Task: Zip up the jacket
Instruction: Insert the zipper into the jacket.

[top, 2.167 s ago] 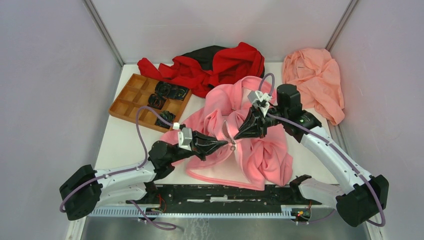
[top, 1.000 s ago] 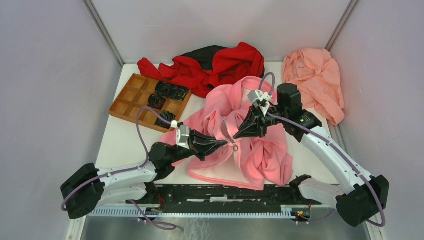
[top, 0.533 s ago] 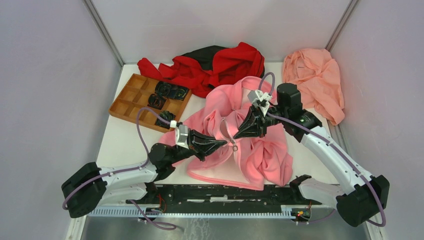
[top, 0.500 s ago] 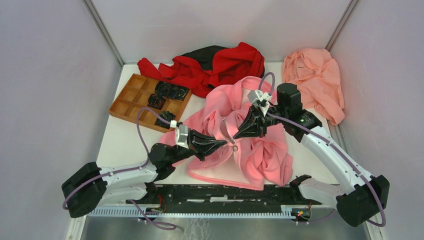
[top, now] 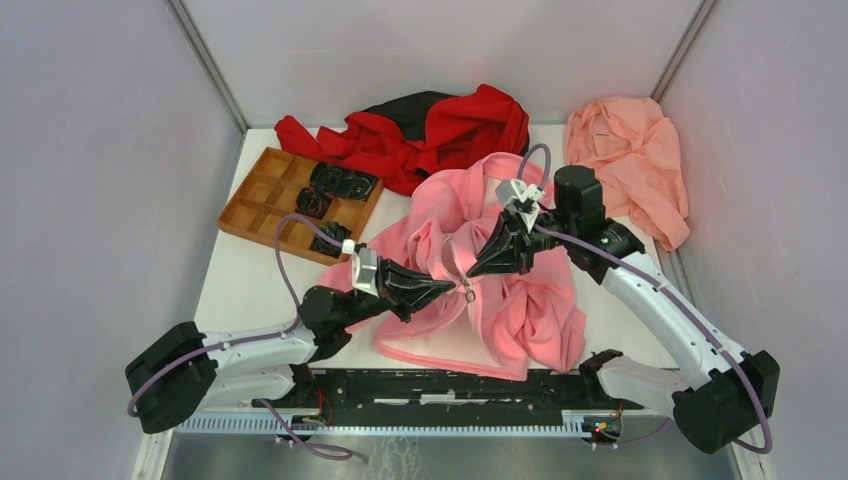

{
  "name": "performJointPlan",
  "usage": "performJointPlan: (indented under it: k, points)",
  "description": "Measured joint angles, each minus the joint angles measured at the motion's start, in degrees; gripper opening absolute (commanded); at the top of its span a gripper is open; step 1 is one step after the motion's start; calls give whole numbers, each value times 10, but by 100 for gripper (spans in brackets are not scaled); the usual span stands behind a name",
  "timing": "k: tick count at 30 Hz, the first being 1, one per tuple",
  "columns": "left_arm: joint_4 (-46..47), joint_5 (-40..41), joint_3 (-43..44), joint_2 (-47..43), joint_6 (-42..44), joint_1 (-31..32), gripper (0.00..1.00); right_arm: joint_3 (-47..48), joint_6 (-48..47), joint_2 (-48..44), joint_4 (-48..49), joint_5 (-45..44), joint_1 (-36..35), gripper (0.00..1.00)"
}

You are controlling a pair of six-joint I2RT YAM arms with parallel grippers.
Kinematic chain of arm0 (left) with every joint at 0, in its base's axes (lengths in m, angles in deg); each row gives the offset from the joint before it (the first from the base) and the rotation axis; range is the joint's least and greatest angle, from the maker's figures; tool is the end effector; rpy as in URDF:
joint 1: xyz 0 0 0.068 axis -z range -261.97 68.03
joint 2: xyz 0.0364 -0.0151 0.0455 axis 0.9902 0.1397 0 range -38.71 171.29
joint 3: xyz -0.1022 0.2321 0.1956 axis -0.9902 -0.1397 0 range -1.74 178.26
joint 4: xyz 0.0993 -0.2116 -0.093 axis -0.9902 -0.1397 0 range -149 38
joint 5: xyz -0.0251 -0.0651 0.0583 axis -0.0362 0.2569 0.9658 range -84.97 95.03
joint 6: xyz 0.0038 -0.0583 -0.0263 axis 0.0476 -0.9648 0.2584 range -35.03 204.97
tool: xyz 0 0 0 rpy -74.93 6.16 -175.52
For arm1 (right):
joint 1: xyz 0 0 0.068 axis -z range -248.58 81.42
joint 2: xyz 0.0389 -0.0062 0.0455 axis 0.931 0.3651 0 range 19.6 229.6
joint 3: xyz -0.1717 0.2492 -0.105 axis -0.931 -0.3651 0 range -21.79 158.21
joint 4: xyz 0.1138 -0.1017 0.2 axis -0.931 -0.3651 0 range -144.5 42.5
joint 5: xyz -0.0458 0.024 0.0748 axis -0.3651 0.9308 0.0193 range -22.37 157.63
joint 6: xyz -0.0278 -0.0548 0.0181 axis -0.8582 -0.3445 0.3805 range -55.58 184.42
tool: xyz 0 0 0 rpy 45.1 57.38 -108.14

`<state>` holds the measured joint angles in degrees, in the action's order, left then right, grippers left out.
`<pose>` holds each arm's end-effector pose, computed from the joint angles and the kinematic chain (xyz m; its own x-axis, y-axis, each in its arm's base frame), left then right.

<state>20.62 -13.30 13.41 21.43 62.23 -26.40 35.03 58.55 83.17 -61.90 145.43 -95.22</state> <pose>0.0887 -0.1572 0.3177 -0.1217 -0.4715 -0.8734 0.9688 0.1351 -0.2079 0.1565 0.1327 0.3951 -0.2278 -0.1383 -0.9638 -0.9378 -0.2351 0.2554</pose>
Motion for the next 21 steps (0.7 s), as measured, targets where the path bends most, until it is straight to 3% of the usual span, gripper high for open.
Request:
performJointPlan:
  k: [21]
  points:
    - [50, 0, 0, 45, -48, 0, 2, 4, 0, 0, 1, -1, 0, 0]
